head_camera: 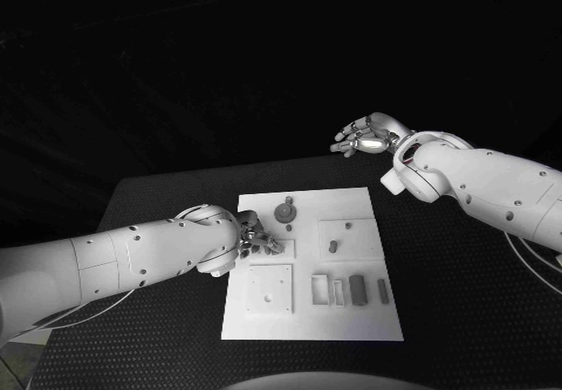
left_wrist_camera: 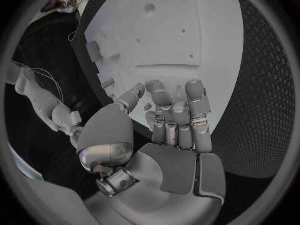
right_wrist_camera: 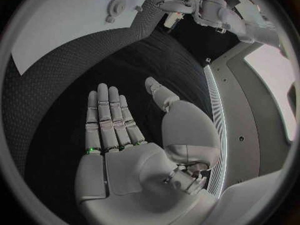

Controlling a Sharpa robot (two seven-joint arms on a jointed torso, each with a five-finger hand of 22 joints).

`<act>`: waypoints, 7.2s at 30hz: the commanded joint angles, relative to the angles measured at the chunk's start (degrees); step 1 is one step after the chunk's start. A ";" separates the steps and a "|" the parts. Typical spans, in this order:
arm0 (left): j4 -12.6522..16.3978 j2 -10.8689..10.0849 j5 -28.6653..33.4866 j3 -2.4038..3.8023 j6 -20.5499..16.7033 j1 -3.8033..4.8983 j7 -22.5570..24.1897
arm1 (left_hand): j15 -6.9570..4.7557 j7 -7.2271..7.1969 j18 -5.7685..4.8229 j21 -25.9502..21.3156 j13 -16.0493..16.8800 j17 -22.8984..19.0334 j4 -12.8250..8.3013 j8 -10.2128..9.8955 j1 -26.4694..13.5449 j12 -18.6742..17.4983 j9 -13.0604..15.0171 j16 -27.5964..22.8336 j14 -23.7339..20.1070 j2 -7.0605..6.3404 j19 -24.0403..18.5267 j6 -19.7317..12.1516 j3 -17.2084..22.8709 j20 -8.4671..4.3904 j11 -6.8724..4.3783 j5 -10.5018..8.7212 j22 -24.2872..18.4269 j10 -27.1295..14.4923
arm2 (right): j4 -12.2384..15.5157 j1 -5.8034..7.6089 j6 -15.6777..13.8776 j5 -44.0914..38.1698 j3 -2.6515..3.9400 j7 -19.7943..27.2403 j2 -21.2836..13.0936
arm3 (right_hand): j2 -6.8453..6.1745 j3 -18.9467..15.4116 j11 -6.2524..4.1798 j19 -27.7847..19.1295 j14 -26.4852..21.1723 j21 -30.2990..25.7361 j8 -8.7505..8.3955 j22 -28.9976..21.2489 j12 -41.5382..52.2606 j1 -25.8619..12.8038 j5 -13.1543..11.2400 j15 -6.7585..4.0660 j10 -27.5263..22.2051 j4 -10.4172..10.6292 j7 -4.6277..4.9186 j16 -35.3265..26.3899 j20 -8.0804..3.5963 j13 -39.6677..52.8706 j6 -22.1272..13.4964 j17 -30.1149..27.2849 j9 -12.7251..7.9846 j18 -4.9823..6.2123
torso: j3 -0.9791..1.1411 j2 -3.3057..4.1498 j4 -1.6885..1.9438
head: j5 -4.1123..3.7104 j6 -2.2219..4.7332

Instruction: Assemble the parts on the task board

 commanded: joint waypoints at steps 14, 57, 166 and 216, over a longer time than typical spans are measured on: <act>5.12 -6.33 2.99 0.29 -9.10 0.08 14.60 | 4.05 3.75 -0.84 -7.61 -4.21 -4.29 -3.07 -2.21 4.70 -6.61 -0.48 -7.07 -9.83 -2.42 -10.32 -6.44 0.15 3.15 4.04 -0.22 -1.47 -11.14 | -0.08 -0.02 0.32 0.09 -0.01 0.92 -0.57 | -0.11 -0.40 0.40 -0.31 -0.03 -0.23 0.27 0.11 0.20 0.63 0.15 0.48 -0.20 -0.07 1.91 -0.40 -0.11 -0.13 -0.39 0.12 -0.11 -0.84 | -0.05 -0.01 0.06 | -0.35 0.24; 2.97 -5.74 -26.48 -0.95 -20.95 -5.84 25.76 | 15.88 7.09 2.19 -24.31 -15.06 -10.84 -8.25 -4.69 14.18 -10.84 -8.78 -19.95 -24.94 -3.12 -19.65 -10.54 -2.46 14.86 9.82 0.53 -9.48 -22.56 | -0.10 -0.45 0.53 0.06 -0.11 1.24 -1.13 | 0.21 -0.45 0.41 -0.18 0.17 -0.51 0.51 0.49 0.58 1.46 0.14 0.47 -0.19 -0.80 1.88 -0.80 -0.01 -0.75 -0.30 0.60 -0.26 -0.73 | -0.04 0.03 -0.03 | -0.53 0.65; -1.86 -1.81 -30.72 -0.89 -13.23 -6.88 24.20 | 11.12 6.13 1.47 -21.18 -13.56 -8.74 -7.19 -3.18 18.69 4.17 -14.18 -9.52 -20.60 4.58 -12.88 -7.74 3.57 10.31 6.40 6.27 0.64 -19.97 | 0.40 -0.48 0.58 0.22 -0.14 1.53 -1.05 | 0.35 -0.72 0.40 -0.05 0.31 -0.88 0.69 0.79 0.95 1.08 0.15 0.46 -0.22 -0.61 1.86 -1.25 0.10 -1.35 -0.29 1.04 -0.46 -0.60 | -0.03 0.00 0.01 | -1.01 0.56; 9.35 -9.54 -28.05 5.31 -16.72 0.53 24.62 | 10.70 5.91 1.23 -21.32 -14.11 -9.00 -6.27 -2.78 17.86 4.27 -14.45 -9.47 -19.96 3.72 -12.25 -7.35 3.49 9.82 6.17 6.64 0.99 -19.34 | 11.90 -0.89 10.13 15.70 -4.19 -11.27 -2.56 | 2.47 -1.15 -2.83 8.07 8.41 0.51 3.40 3.29 6.12 -0.12 0.17 -3.13 6.39 -0.93 -0.27 0.45 0.03 -1.84 4.94 5.89 -0.60 2.76 | -0.25 -0.08 0.09 | -0.68 7.10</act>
